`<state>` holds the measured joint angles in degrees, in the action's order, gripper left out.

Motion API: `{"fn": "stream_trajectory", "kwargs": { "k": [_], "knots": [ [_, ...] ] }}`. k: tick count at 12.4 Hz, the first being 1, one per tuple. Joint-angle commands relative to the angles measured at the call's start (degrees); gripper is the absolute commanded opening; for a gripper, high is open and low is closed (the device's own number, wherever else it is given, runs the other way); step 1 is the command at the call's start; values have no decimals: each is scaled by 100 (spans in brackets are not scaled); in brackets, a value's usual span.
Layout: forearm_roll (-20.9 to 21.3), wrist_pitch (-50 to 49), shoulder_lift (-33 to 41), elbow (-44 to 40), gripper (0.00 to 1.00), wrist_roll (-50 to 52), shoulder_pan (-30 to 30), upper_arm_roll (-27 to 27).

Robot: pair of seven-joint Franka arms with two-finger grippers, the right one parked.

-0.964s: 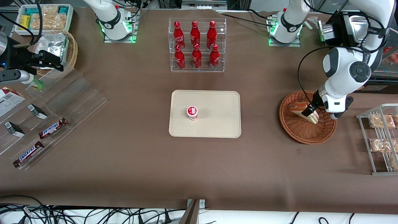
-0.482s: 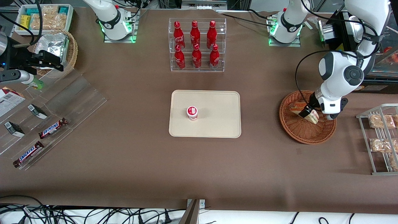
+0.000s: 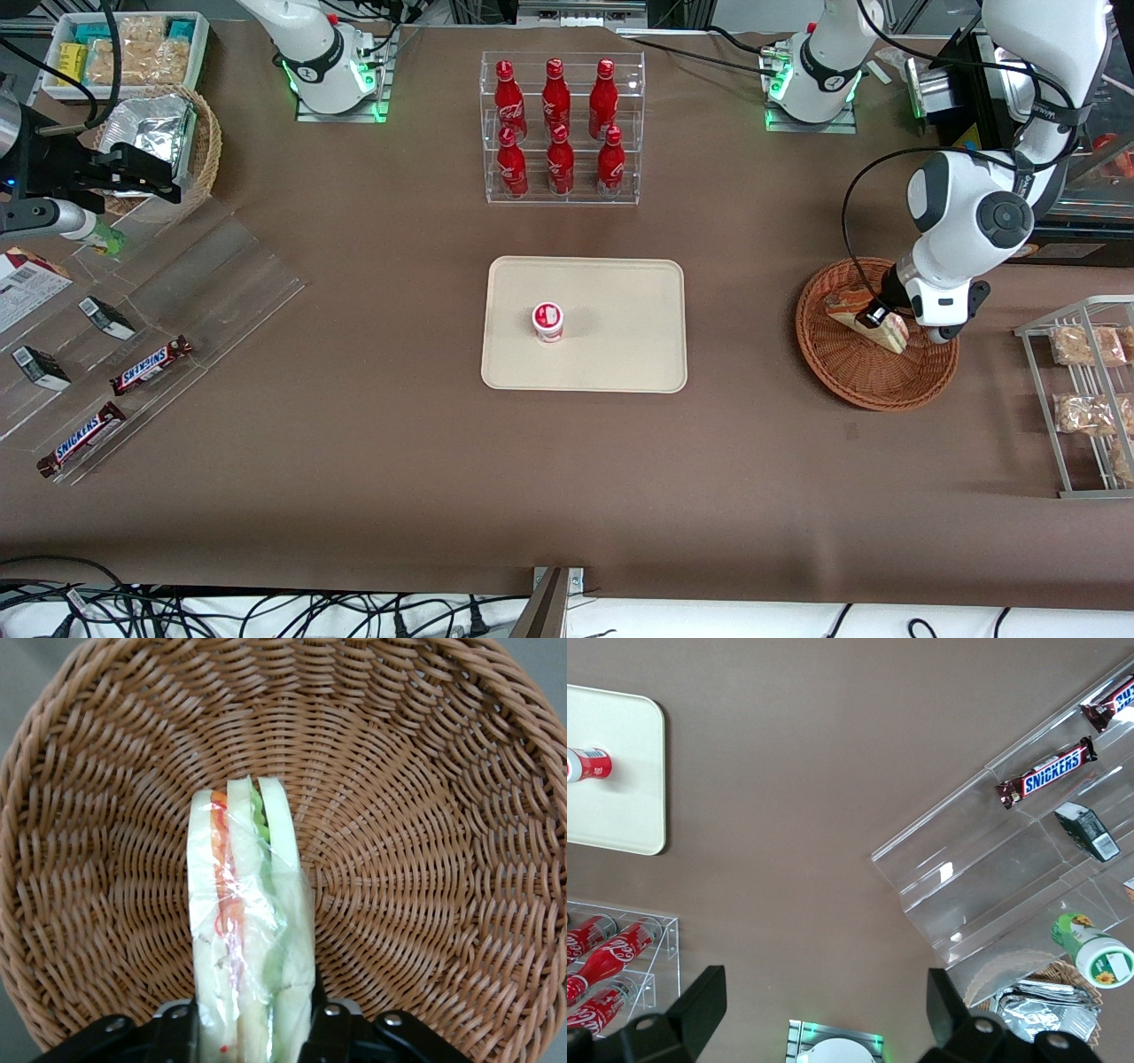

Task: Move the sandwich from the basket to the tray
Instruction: 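Close the left gripper on the wrapped sandwich, then lift the sandwich and carry it with the left gripper to the tray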

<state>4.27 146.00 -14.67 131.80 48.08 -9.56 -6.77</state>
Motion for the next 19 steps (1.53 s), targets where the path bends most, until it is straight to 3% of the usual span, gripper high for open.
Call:
{"fn": "stream_trajectory", "kwargs": {
  "k": [1,4,9,14,19],
  "knots": [
    [188,-176,130,-14,0,-18,-72,-18],
    [197,-1088,525,-233,0,-780,-72,-53],
    [92,-3260,711,-1743,0,-2477,-11,-429],
    [83,-3526,589,-2255,0,-2594,7,-1720],
    [-85,-3465,151,-2641,0,-2016,234,-2618]
  ]
}}
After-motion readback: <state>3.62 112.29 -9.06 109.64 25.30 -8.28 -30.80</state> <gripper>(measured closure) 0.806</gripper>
